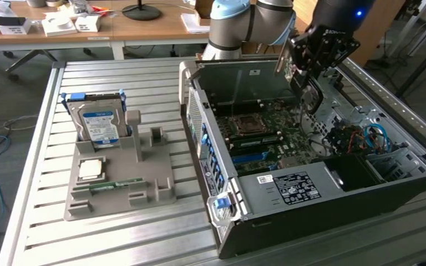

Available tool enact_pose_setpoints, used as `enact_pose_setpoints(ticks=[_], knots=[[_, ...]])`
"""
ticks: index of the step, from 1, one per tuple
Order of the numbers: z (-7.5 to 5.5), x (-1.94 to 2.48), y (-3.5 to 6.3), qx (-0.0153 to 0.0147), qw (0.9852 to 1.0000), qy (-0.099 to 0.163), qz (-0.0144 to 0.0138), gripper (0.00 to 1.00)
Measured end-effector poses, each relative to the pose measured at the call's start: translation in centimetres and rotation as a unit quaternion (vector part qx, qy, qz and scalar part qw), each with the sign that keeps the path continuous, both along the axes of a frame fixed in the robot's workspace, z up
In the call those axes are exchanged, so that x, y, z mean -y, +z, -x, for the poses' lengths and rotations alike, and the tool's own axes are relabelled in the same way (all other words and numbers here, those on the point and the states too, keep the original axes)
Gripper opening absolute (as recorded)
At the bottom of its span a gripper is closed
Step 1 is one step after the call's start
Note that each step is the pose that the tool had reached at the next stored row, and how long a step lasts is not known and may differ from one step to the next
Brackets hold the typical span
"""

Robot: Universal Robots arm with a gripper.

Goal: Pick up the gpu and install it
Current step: 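Pick up the gpu and move the gpu toward the slot, then insert the gpu into the slot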

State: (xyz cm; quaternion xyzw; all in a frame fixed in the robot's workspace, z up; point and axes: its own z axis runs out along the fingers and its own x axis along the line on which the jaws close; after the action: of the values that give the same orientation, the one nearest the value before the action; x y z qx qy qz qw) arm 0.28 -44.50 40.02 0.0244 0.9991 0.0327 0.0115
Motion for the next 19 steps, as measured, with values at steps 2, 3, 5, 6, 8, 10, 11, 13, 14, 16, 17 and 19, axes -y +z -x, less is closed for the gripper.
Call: enact_pose_setpoints(ticks=[2,3,5,6,8,10,11,13,14,16,17,19], knots=[[-0.02,-0.01,-0.17,0.0000,1.0000,0.000,0.0000,0.26],[-0.02,-0.01,-0.16,0.0000,1.0000,0.000,0.0000,0.26],[-0.04,0.00,-0.17,0.0000,1.0000,0.000,0.0001,0.26],[-0.17,0.00,-0.21,0.0000,1.0000,0.000,0.0000,0.26],[-0.40,0.00,-0.30,-0.0003,1.0000,0.000,0.0000,0.26],[-0.53,0.00,-0.43,-0.0007,1.0000,0.001,0.0000,0.26],[-0.55,0.00,-0.52,-0.0008,1.0000,0.001,0.0000,0.26],[-0.60,0.00,-0.62,-0.0010,1.0000,0.001,0.0001,0.26],[-0.60,0.00,-0.62,-0.0009,1.0000,0.001,0.0001,0.26],[-0.61,0.00,-0.63,-0.0009,1.0000,0.001,0.0000,0.26],[-0.61,0.00,-0.63,-0.0009,1.0000,0.001,0.0000,0.26],[-0.61,0.00,-0.63,-0.0010,1.0000,0.001,0.0000,0.26]])
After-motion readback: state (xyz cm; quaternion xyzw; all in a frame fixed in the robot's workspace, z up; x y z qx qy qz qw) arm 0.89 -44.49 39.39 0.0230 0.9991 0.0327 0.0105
